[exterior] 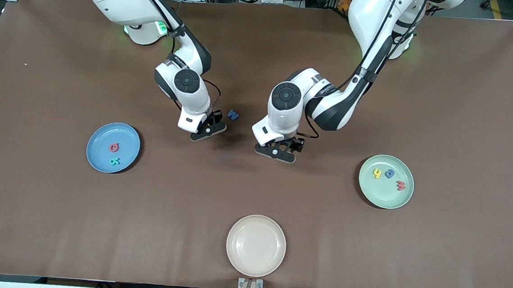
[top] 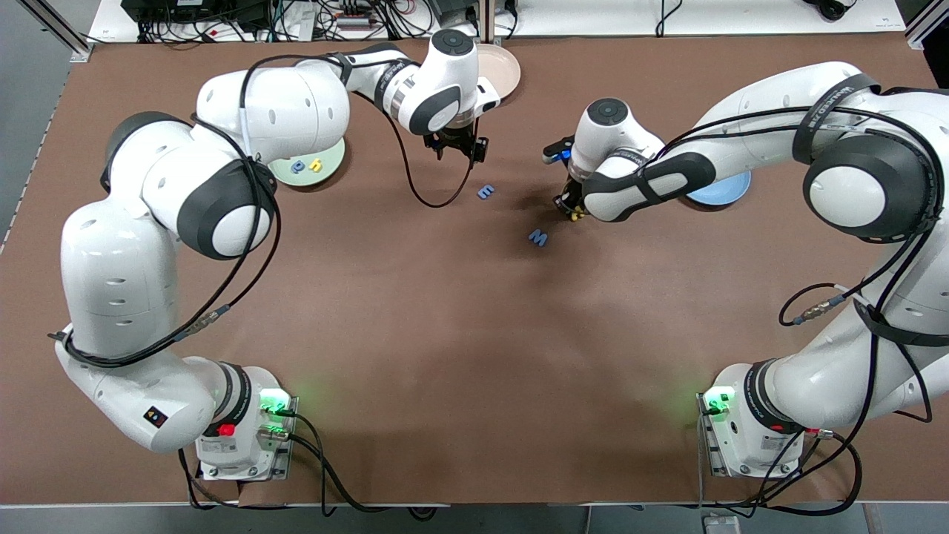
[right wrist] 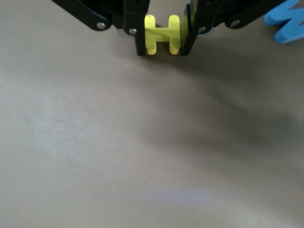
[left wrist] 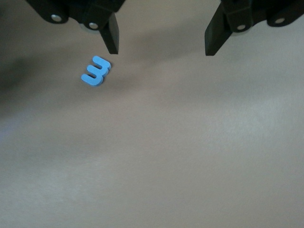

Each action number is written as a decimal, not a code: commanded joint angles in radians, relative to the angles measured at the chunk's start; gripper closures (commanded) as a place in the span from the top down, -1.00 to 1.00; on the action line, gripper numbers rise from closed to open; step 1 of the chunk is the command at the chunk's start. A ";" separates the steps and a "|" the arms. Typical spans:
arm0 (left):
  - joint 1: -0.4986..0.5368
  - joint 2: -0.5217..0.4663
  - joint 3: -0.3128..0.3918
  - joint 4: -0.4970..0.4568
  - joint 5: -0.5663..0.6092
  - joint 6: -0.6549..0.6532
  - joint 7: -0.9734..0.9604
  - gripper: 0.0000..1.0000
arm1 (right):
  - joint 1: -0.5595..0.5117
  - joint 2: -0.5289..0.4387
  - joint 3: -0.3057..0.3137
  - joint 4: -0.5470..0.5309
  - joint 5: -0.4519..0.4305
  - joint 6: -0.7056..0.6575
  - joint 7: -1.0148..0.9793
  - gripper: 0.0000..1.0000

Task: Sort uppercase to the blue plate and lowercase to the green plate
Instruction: 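Grasp the yellow H with the right gripper while the left gripper reaches the m, then place the H on the blue plate while the left gripper grasps the m, then place the m on the green plate while the right gripper reaches the M, then lower the right gripper and grasp the blue M while the left gripper withdraws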

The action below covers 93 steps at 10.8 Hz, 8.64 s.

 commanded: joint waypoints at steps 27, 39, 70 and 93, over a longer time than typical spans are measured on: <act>-0.064 0.190 -0.032 0.090 0.019 0.139 0.154 0.30 | -0.495 -0.083 0.032 0.014 -0.241 -0.072 -0.310 1.00; -0.060 0.217 -0.028 0.116 0.021 0.139 0.159 -0.65 | -0.504 -0.147 0.096 0.025 -0.049 -0.210 -0.316 1.00; 0.552 -0.254 -0.019 0.059 0.113 -0.302 0.430 1.00 | 0.070 0.043 0.121 0.097 0.022 -0.134 -0.062 1.00; 0.560 -0.561 0.001 0.102 -0.091 -0.573 0.429 1.00 | 0.122 0.081 0.093 0.066 -0.072 -0.046 0.073 1.00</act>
